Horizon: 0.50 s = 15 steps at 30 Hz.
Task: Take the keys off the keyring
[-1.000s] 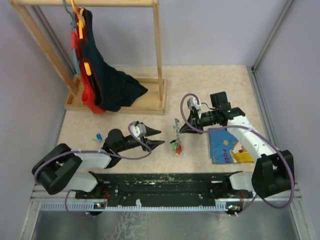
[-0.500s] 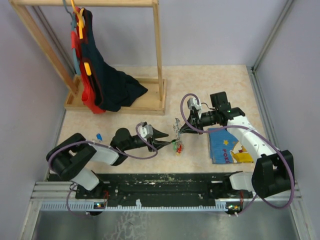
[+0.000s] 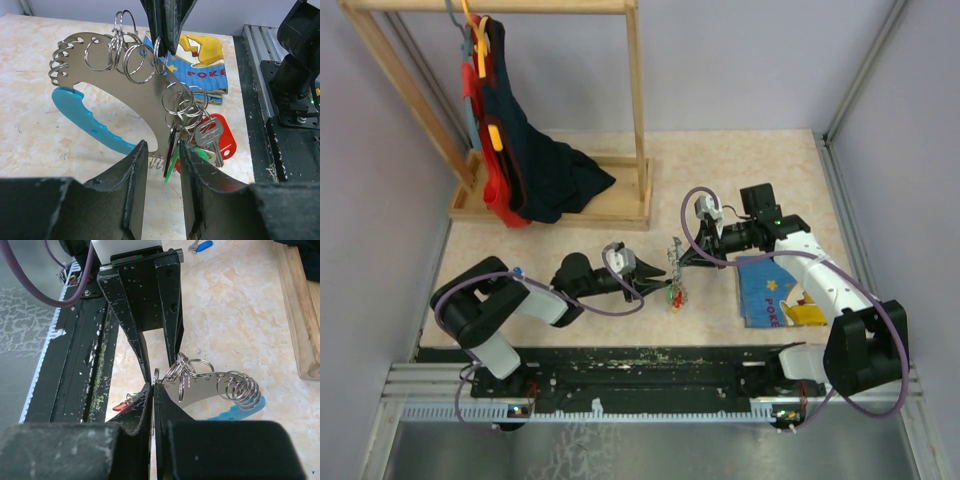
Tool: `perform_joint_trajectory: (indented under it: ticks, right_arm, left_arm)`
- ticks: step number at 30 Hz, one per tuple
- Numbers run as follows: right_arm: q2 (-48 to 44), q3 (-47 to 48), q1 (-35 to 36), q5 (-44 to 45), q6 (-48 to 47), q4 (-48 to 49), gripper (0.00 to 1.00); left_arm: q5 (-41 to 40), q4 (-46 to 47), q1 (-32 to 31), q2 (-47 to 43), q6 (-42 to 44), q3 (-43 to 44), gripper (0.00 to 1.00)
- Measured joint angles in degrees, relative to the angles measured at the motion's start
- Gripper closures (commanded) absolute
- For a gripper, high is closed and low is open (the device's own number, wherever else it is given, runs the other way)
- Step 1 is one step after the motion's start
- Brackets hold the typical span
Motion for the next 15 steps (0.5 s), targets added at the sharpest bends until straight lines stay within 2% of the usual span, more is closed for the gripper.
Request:
perform_joint_trajectory:
  ticks: [9, 15]
  right_arm:
    - [0.0, 0.0, 0.0, 0.0, -0.2, 0.0, 1.0]
    - [0.0, 0.0, 0.0, 0.0, -0.4, 0.0, 1.0]
  left_arm:
    - [1.5, 0.0, -0.3, 1.0, -0.1, 1.6, 0.65]
    - [2.7, -1.1, -0.6, 2.0, 0.0, 2.5, 0.94]
